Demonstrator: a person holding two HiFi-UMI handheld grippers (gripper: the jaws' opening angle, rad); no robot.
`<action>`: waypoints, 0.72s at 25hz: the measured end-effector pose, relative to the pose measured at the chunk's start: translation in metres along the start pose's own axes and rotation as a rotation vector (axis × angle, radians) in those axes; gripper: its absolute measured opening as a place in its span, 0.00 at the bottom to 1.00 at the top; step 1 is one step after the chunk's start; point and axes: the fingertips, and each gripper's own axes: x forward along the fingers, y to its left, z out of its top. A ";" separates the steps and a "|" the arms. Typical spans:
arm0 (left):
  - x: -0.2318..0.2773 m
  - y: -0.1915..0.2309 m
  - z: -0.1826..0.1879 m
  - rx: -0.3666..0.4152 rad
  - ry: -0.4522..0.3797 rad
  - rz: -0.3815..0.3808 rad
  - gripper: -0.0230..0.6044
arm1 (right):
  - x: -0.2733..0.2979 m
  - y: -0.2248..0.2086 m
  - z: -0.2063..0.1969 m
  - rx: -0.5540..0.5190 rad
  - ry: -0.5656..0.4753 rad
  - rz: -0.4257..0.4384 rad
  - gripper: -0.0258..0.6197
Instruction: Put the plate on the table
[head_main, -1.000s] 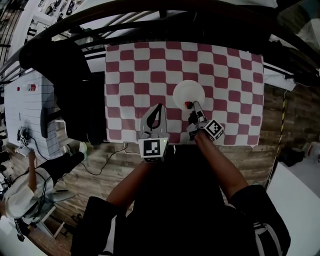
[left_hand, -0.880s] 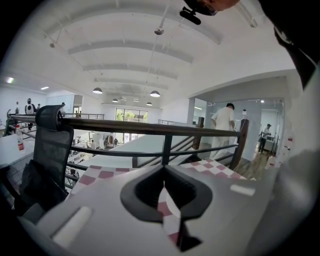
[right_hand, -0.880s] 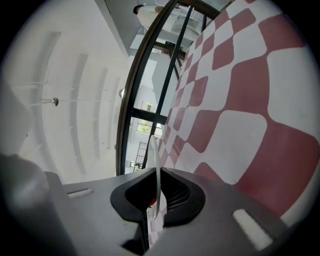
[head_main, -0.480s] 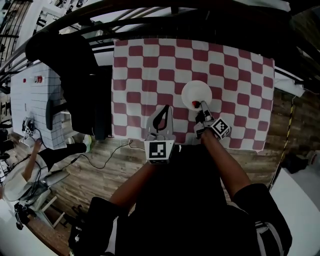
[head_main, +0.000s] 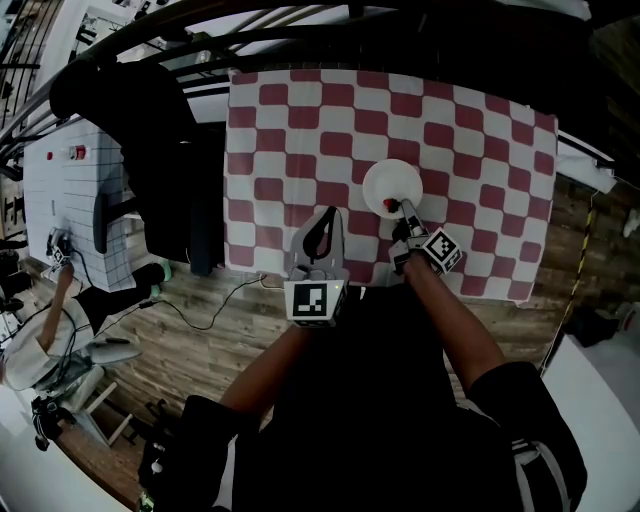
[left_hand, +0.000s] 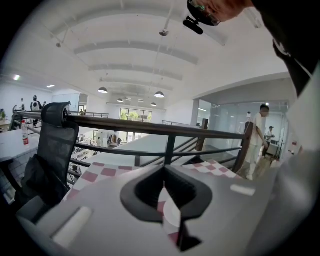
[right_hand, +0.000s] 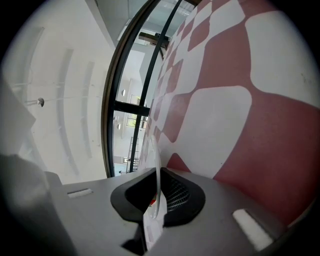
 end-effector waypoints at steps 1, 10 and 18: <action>0.001 0.000 -0.001 0.015 0.002 0.003 0.05 | 0.000 0.000 0.000 0.001 0.003 -0.003 0.07; 0.002 -0.012 0.008 0.053 -0.027 -0.020 0.05 | 0.003 -0.006 0.001 0.052 0.013 -0.063 0.07; 0.000 -0.012 0.008 0.058 -0.023 -0.002 0.05 | 0.002 -0.011 -0.002 0.045 0.046 -0.141 0.07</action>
